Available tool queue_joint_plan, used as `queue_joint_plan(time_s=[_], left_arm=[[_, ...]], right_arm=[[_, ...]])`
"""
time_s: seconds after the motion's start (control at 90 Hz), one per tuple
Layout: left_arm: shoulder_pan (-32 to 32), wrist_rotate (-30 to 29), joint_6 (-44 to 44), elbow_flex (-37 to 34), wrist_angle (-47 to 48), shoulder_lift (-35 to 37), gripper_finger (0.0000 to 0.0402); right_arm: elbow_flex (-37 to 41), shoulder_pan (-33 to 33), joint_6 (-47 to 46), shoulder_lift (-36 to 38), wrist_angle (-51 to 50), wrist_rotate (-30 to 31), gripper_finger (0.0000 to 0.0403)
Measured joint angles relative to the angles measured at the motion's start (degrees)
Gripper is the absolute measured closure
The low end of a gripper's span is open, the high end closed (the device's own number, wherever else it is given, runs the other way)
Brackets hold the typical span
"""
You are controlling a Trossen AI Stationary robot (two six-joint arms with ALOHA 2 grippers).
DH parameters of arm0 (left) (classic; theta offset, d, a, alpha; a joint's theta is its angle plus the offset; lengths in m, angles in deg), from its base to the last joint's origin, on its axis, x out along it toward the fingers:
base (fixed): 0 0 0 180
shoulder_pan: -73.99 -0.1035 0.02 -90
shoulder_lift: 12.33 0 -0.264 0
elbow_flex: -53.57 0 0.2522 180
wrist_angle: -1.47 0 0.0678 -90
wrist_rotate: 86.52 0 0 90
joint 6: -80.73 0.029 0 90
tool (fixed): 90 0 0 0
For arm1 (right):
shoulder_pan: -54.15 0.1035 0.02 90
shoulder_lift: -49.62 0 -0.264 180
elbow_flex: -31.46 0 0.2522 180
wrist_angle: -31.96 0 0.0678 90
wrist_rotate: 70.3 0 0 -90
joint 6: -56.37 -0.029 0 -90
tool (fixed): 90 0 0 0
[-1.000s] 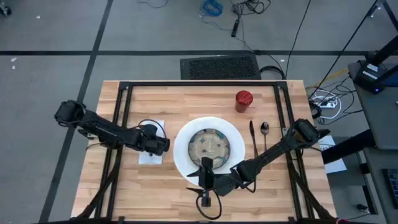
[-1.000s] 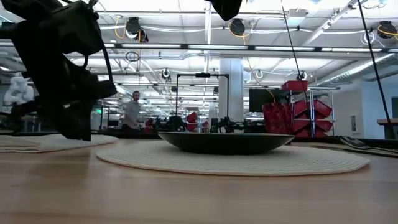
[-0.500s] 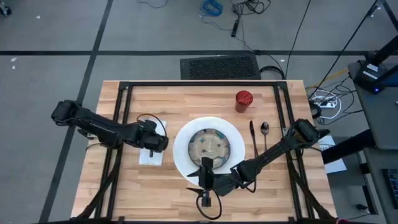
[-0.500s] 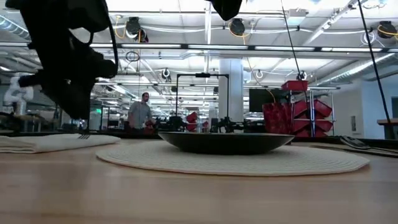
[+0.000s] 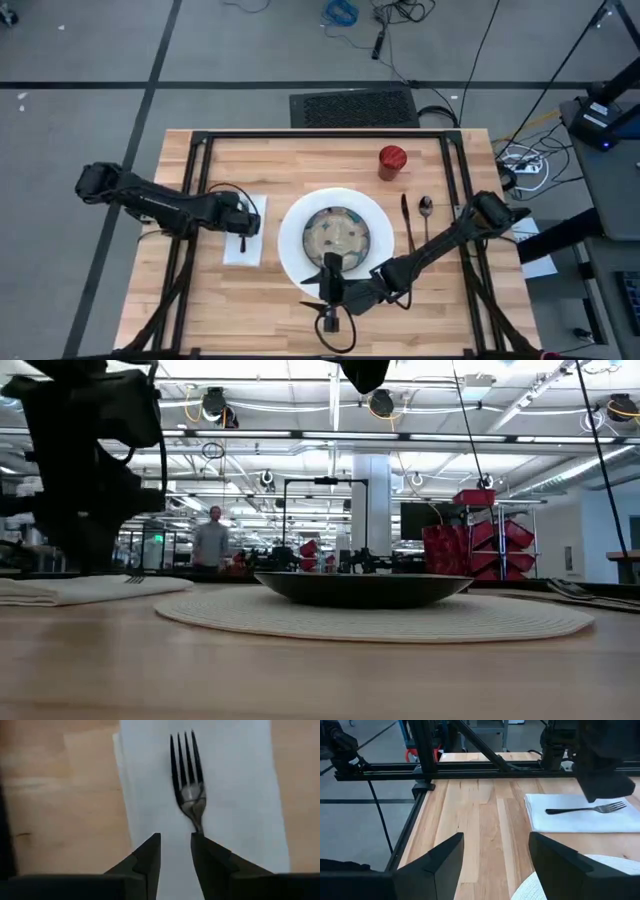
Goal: Set table place
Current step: Adjust the white napkin
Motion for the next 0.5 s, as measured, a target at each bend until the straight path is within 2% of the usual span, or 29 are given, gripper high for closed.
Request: queue_joint_plan(time_s=[0.289, 0.5], left_arm=[[-0.06, 0.02, 0.02, -1.66, -6.68, -0.11, 0.0308], [-0.02, -0.07, 0.22, -1.66, -6.68, -0.94, 0.0308]], right_arm=[[0.00, 0.00, 0.00, 0.00, -0.07, 0.00, 0.0193], [0.00, 0.00, 0.00, 0.00, -0.11, 0.02, 0.0193]])
